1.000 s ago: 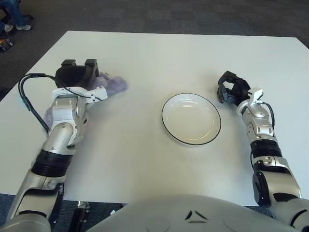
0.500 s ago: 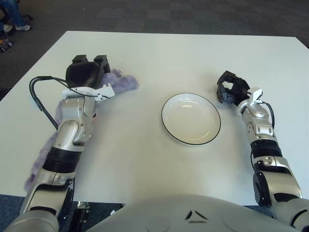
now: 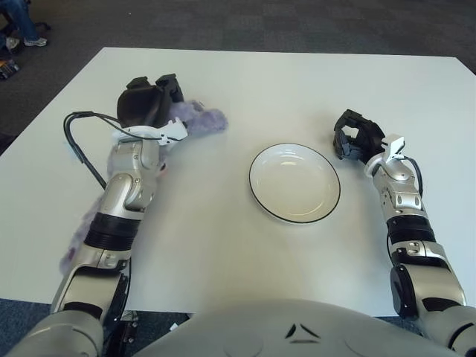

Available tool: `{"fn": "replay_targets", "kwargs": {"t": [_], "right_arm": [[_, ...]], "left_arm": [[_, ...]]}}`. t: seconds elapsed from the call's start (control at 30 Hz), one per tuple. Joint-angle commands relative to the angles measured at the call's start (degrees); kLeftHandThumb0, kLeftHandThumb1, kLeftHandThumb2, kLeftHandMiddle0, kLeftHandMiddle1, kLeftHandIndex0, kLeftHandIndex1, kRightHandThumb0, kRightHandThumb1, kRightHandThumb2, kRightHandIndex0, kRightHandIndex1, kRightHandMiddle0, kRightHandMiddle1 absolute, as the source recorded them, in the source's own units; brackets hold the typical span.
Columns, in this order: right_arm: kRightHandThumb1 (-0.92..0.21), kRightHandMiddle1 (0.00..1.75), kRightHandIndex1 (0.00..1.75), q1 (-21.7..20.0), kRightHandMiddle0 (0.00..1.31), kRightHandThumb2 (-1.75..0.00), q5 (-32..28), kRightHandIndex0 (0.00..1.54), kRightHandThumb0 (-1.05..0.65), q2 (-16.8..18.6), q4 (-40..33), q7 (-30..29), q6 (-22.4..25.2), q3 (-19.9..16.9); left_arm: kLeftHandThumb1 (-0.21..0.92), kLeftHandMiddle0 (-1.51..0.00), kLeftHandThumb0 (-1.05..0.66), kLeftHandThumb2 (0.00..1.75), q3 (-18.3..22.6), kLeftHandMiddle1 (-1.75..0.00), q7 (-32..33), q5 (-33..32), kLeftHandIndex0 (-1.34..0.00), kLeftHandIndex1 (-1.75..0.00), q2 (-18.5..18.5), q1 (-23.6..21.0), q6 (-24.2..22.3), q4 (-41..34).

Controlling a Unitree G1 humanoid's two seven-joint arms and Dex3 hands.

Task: Put the doll into the plate.

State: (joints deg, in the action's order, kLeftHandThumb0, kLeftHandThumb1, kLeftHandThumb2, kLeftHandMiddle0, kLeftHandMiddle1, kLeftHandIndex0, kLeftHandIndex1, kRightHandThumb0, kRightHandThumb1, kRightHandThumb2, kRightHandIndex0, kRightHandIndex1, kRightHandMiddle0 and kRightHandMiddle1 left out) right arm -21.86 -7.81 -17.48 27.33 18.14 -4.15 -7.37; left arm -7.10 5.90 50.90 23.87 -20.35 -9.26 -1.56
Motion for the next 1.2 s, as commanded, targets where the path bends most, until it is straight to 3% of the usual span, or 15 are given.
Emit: {"fn": "replay_targets", "kwargs": {"t": [0.0, 0.1, 0.13, 0.2, 0.3, 0.5, 0.7, 1.17], "right_arm": [[-0.51, 1.75, 1.75, 1.59, 0.47, -1.08, 0.04, 1.15, -0.42, -0.16, 0.74, 0.96, 1.21, 0.21], [-0.50, 1.75, 1.75, 1.66, 0.47, -1.08, -0.04, 1.15, -0.43, -0.14, 0.65, 1.26, 1.15, 0.15], [-0.50, 1.75, 1.75, 1.67, 0.47, -1.09, -0.06, 1.15, -0.43, -0.13, 0.61, 1.34, 1.15, 0.13], [-0.50, 1.75, 1.75, 1.70, 0.47, -1.09, -0.10, 1.16, -0.43, -0.10, 0.51, 1.47, 1.21, 0.10], [-0.50, 1.75, 1.75, 1.73, 0.47, -1.09, -0.11, 1.16, -0.43, -0.07, 0.39, 1.56, 1.32, 0.05], [-0.50, 1.75, 1.75, 1.86, 0.47, -1.09, -0.16, 1.16, -0.43, -0.05, -0.07, 1.78, 1.70, 0.09], [-0.50, 1.75, 1.75, 1.86, 0.47, -1.09, -0.03, 1.17, -0.43, -0.27, 0.16, 2.16, 1.55, 0.16], [-0.52, 1.75, 1.75, 2.03, 0.45, -1.06, 0.43, 1.17, -0.42, -0.32, -0.45, 1.77, 2.07, 0.45]], "left_arm": [[0.06, -0.74, 0.00, 1.58, -0.51, -1.65, 1.89, -0.98, -0.68, -1.75, -0.19, -1.44, 1.80, 0.62], [0.05, -0.71, 0.00, 1.60, -0.41, -1.70, 2.80, -2.24, -0.69, -1.75, -0.20, -1.38, 3.47, 0.80], [0.04, -0.82, 0.00, 1.55, -0.34, -1.51, 3.13, -2.72, -0.69, -1.75, -0.19, -1.37, 4.15, 0.91], [0.02, -0.93, 0.00, 1.52, -0.26, -1.34, 4.13, -3.64, -0.70, -1.75, -0.11, -1.47, 6.01, 1.32], [0.01, -1.00, 0.00, 1.50, -0.41, -1.23, 5.98, -4.19, -0.70, -1.75, 0.16, -1.85, 8.48, 2.21], [-0.04, -0.97, 0.00, 1.65, -1.01, -1.52, 13.10, -4.16, -0.65, -1.75, 0.46, -3.56, 16.08, 5.28], [-0.01, -0.90, 0.00, 1.67, -1.13, -1.67, 18.17, -4.52, -0.61, -1.75, -0.07, -4.85, 21.32, 7.42], [0.00, -0.86, 0.00, 1.69, -2.16, -1.75, 25.72, -3.94, -0.61, -1.75, -1.74, -9.68, 27.76, 11.53]]}}
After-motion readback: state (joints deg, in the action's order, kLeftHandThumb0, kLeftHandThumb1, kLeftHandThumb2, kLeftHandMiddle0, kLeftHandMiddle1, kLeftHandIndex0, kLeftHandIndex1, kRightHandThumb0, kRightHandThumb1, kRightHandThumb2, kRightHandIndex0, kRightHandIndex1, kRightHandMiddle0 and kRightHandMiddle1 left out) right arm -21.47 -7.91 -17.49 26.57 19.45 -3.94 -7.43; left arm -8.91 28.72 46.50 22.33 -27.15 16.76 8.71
